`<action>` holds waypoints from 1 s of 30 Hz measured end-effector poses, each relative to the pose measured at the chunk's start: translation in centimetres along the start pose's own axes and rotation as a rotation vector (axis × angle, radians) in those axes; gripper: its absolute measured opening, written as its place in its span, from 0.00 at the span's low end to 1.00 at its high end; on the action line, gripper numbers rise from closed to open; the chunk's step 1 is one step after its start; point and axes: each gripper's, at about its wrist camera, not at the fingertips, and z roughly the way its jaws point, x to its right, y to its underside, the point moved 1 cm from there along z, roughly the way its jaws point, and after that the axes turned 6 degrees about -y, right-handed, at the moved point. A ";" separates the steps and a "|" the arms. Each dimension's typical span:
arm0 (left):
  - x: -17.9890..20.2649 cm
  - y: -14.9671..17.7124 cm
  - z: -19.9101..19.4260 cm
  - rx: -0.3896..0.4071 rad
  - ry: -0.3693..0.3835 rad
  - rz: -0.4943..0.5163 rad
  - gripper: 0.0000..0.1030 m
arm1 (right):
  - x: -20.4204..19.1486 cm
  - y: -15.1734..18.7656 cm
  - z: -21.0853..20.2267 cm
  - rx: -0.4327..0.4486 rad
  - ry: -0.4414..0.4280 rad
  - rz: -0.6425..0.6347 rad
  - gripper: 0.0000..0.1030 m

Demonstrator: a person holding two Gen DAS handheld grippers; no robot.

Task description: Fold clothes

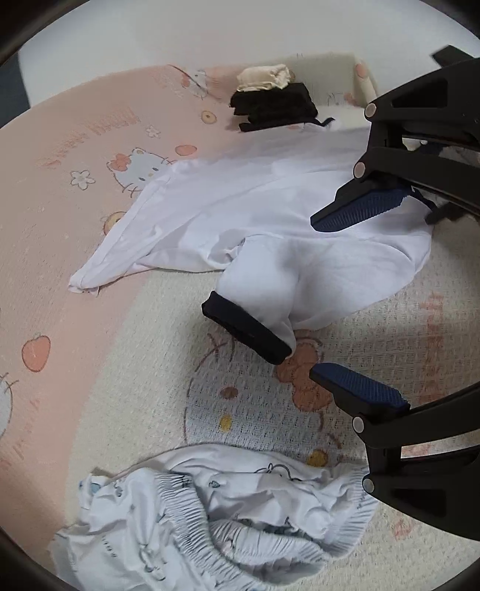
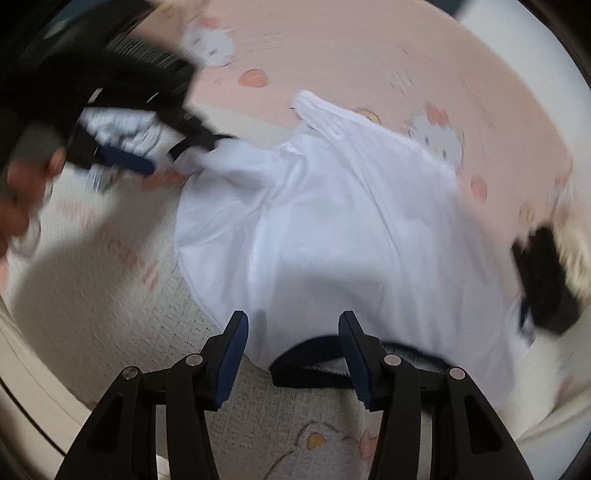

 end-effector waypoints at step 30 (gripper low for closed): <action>-2.1 -1.8 2.3 0.017 0.143 -0.180 0.70 | -7.0 -2.4 3.1 0.016 0.130 -0.331 0.49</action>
